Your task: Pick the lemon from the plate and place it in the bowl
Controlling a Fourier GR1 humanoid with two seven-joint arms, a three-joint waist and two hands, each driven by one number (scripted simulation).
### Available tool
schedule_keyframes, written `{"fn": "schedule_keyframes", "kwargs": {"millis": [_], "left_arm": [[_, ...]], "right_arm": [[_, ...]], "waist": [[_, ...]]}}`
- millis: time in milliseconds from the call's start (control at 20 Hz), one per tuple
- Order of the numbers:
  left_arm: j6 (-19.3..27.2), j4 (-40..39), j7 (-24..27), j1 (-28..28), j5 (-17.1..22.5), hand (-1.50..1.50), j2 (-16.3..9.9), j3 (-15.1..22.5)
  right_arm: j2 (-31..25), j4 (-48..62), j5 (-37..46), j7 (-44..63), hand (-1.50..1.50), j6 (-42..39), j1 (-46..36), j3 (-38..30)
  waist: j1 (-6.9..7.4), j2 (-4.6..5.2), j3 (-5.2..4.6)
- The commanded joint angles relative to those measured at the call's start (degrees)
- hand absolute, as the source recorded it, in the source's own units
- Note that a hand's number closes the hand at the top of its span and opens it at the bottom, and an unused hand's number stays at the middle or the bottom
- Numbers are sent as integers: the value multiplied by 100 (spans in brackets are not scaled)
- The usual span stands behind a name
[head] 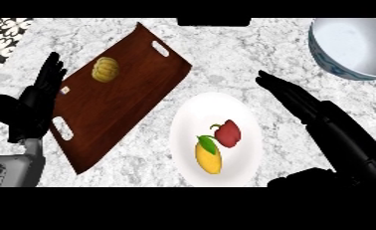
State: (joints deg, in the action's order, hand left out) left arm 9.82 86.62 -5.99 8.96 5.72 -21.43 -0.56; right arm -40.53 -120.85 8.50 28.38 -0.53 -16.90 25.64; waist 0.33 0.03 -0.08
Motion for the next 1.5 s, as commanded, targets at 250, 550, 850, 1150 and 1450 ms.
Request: {"fn": "schedule_keyframes", "kwargs": {"millis": [250, 550, 850, 1150, 1450], "left_arm": [[35, 156, -241, 128, -103, 0, 91, 58], [-122, -280, 45, 294, -92, 0, 94, -108], [-324, -18, 66, -2, 32, 0, 21, -272], [-123, 302, -539, 244, -154, 0, 136, -204], [-283, 734, -569, -136, -179, 0, 146, -207]], "right_arm": [[560, 1014, -341, 1694, -150, -1748, -1891, 859], [1325, 2285, -562, 1673, -150, -2578, -2454, 1118], [1622, 2666, -813, 2138, -150, -3451, -2523, 1206], [1859, 2769, -569, 2326, -150, -3852, -2328, 1327], [1966, 2661, 945, 1554, -150, -3323, -2123, 1483]], "waist": [[130, 4, -4], [67, 23, 1], [18, 2, 2], [-29, -11, 7], [4, -13, 10]]}}
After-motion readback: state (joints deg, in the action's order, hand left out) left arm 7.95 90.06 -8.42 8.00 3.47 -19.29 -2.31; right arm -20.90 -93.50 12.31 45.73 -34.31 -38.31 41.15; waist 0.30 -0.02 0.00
